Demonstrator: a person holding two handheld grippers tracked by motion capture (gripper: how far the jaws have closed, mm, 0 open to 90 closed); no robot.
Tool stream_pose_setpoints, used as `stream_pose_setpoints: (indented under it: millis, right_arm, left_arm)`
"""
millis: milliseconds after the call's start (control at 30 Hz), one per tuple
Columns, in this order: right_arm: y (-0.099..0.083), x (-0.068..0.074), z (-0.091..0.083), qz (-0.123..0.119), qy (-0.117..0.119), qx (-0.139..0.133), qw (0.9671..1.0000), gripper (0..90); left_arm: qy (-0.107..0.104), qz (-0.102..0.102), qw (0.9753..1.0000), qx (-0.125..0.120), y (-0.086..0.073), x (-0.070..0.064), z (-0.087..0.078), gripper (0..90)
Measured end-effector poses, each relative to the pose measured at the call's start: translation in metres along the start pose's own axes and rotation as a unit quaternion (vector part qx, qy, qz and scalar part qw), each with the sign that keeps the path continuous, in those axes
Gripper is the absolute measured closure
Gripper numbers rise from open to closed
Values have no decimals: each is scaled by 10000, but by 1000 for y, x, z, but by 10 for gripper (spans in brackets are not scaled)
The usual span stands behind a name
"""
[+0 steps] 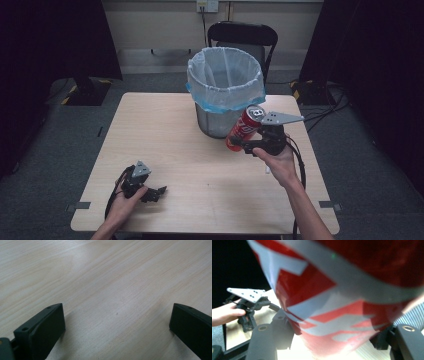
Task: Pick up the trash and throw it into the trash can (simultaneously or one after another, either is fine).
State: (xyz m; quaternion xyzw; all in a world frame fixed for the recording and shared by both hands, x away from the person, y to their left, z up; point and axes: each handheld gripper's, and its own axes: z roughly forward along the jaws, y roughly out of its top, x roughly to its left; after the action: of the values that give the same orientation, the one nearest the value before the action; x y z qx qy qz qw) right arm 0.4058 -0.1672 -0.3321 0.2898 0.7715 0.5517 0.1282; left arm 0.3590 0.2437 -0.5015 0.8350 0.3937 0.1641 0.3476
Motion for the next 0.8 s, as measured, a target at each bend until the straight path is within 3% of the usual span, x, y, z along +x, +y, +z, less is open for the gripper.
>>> stream_pose_setpoints:
  millis: [533, 800]
  right_arm:
    - [50, 7, 5, -186, 182, -328, 9991, 346]
    - [69, 5, 16, -247, 186, -329, 9990, 346]
  left_arm:
    - [-2, -1, 10000, 1, 0, 0, 0, 0]
    - [-2, -5, 10000, -2, 0, 0, 0, 0]
